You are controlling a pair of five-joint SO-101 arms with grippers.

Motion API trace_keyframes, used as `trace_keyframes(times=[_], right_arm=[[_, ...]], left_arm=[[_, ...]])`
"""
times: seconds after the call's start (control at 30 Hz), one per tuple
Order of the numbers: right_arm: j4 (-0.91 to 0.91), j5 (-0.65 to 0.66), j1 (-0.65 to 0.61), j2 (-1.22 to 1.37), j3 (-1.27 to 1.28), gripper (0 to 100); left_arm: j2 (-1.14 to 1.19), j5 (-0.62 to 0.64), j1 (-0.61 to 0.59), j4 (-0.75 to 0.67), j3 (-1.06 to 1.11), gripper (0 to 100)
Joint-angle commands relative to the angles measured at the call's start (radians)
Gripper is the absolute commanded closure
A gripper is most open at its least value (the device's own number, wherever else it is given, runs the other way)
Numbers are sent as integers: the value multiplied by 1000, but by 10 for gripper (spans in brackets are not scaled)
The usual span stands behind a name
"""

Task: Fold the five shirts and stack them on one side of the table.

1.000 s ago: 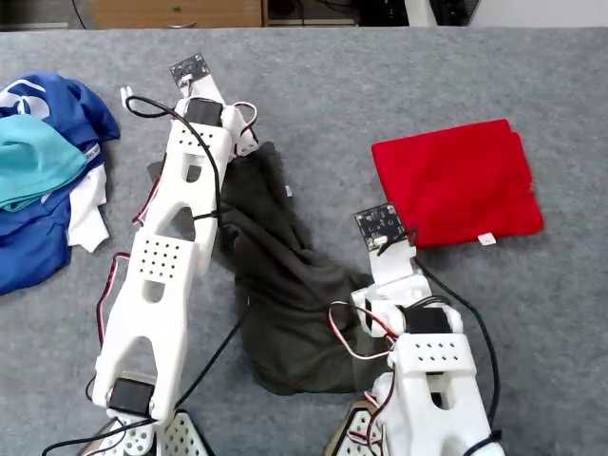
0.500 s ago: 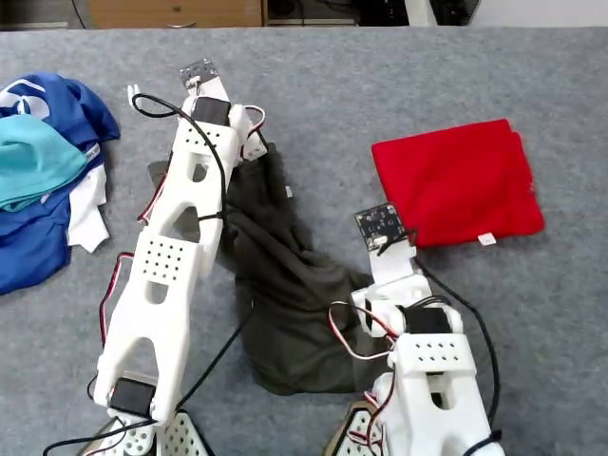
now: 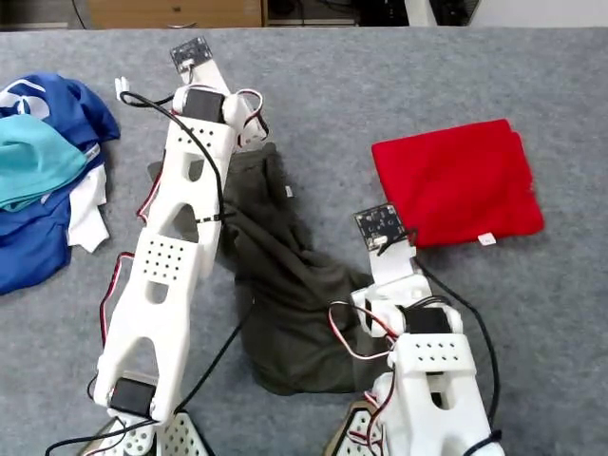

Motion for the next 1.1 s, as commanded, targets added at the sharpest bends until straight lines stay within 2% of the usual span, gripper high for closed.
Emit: trace_keyframes(times=[0.0, 0.43, 0.57, 0.77, 1.07], right_arm=[[-17, -9, 19, -16, 2, 745], [-17, -9, 19, -16, 2, 745], [-17, -9, 19, -16, 2, 745], [-17, -9, 19, -16, 2, 745], [-17, -9, 19, -16, 2, 745]], left_arm=[[-13, -69, 14, 37, -31, 800], [-12, -72, 17, 28, 95, 801], [12, -71, 5, -14, 160, 801], [38, -69, 5, -15, 141, 801], [44, -69, 12, -97, 149, 802]])
